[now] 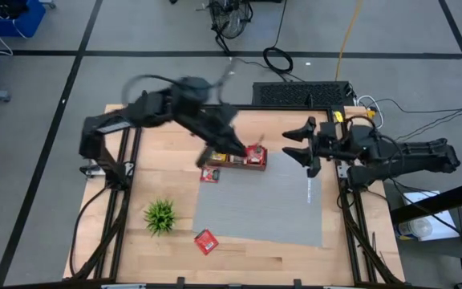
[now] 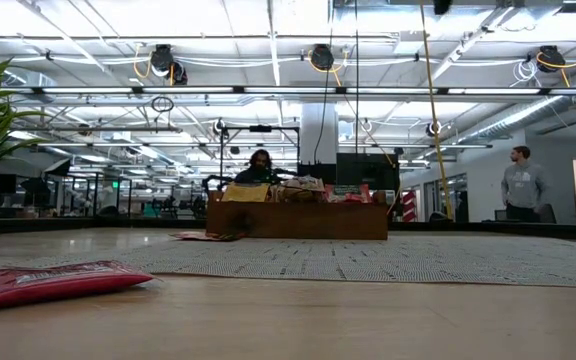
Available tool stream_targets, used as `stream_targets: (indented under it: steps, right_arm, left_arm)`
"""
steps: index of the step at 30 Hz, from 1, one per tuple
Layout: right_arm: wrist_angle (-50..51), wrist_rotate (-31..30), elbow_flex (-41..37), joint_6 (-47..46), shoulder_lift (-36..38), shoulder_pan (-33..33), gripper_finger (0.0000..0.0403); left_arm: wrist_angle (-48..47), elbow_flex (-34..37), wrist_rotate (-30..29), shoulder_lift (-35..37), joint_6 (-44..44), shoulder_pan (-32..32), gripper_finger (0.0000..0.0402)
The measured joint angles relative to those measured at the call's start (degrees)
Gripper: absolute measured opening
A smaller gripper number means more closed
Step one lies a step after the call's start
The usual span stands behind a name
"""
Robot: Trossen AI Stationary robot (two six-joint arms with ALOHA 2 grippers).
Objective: Pick & Place Tea
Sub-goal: Put the red tea bag into the right section of the wooden organizer
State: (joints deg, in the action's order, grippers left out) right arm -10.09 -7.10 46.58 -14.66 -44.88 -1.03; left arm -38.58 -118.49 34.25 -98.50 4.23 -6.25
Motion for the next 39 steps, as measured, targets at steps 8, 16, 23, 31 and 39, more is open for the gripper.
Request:
stream_targets:
  steps: [8,16,23,31,39]
  right_arm:
    - [-3.4,8.7,13.8,2.3,-12.5,0.9,0.0242]
    - [-4.0,18.0,26.7,6.2,-21.9,1.0,0.0242]
    - [-4.0,20.8,29.8,6.4,-26.9,1.0,0.0242]
    - [-6.5,20.9,30.6,6.4,-28.5,1.0,0.0239]
    - [-7.7,24.3,30.6,3.4,-28.4,0.9,0.0191]
  left_arm:
    - [0.3,0.0,1.5,6.5,-4.2,-0.3,0.0]
    - [1.0,0.1,6.9,6.5,-3.7,0.4,0.0]
    - [3.1,0.0,9.7,6.6,-2.5,0.5,0.0]
    - [3.6,0.0,10.9,5.0,-1.7,1.2,0.0]
    - [5.0,0.1,10.9,2.8,-0.4,1.0,0.0]
